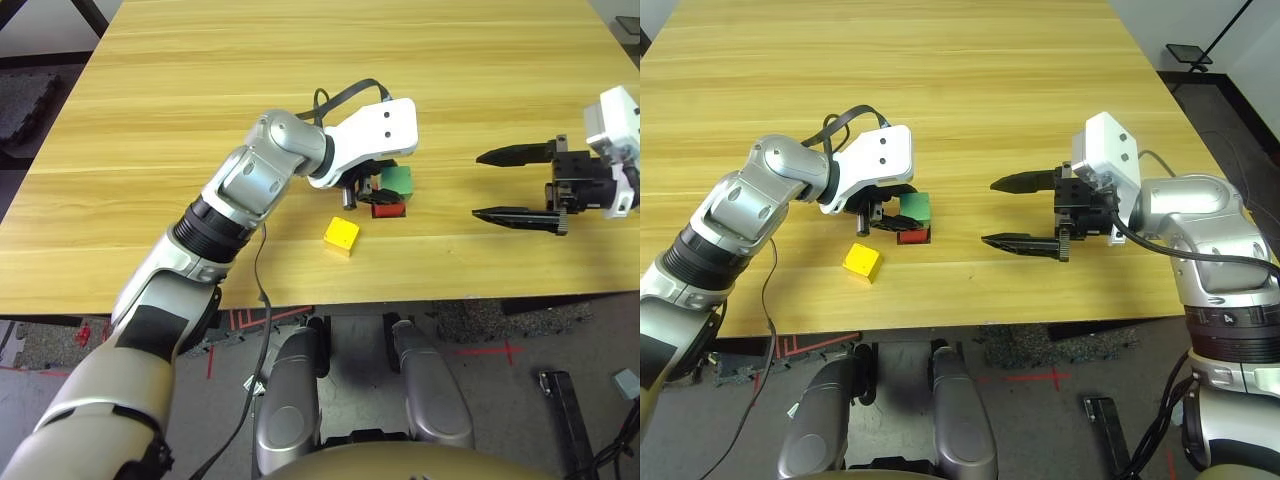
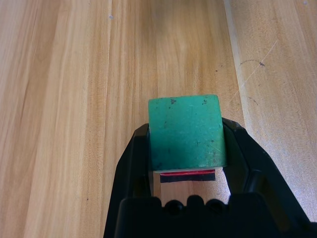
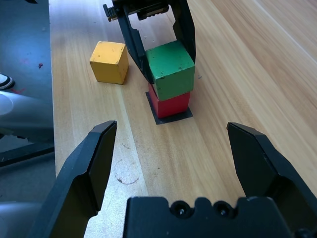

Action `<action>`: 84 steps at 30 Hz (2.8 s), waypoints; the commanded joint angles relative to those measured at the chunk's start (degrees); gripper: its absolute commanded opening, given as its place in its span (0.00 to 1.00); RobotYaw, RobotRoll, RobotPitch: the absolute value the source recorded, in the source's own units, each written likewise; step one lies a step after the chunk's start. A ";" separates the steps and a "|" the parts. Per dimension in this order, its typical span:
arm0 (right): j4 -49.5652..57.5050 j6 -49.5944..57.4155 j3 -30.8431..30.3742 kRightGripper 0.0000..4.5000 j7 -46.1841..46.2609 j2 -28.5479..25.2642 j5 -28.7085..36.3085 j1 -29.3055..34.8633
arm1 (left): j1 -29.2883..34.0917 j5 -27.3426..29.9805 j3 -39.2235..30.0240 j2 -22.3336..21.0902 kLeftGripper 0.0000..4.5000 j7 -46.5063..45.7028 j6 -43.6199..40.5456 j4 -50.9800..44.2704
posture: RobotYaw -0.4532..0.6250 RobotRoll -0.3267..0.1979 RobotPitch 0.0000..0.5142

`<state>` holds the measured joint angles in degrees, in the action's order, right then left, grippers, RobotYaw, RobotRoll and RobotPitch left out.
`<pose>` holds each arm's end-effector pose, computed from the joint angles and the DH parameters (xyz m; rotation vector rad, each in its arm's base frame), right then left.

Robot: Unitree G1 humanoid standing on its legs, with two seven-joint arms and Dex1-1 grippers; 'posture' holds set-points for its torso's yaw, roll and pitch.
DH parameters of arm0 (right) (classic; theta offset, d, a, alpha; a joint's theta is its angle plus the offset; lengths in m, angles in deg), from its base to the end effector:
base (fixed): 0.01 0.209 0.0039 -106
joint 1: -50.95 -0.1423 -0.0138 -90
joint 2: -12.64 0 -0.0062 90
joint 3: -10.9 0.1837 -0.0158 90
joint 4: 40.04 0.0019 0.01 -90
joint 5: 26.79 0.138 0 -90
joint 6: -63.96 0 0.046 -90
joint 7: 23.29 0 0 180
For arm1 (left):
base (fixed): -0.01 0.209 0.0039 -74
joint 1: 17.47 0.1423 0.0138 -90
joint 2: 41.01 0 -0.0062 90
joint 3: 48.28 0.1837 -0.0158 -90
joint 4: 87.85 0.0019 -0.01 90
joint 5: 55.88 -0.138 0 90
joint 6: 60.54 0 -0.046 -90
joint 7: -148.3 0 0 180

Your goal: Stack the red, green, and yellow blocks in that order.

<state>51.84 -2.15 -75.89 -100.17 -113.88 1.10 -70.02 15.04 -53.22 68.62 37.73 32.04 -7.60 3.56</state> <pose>0.2610 -0.2743 0.2398 -0.4631 0.1029 1.2479 0.3062 0.1024 0.2468 0.7968 0.1900 -1.2957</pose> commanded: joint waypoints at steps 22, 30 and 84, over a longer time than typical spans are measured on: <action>-2.90 -1.94 -1.39 1.00 -0.82 0.86 -1.50 -2.36 | -0.61 -0.27 -1.45 -4.38 0.99 2.67 -3.03 -2.23 | 0.56 0.80 0.49; -3.33 -2.04 -1.54 1.00 -1.47 1.36 -1.97 -2.78 | 3.41 3.72 -5.76 -11.49 0.99 5.07 -6.94 -9.03 | 0.58 0.78 0.48; -3.45 -1.64 -2.01 1.00 -0.04 2.67 -1.64 -2.90 | 10.71 3.53 -7.82 -6.80 0.99 27.15 45.57 18.59 | 0.57 0.76 0.52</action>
<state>47.55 -3.93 -78.25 -100.10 -111.26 -0.88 -73.60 26.04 -48.72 59.87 30.72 59.05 37.11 21.62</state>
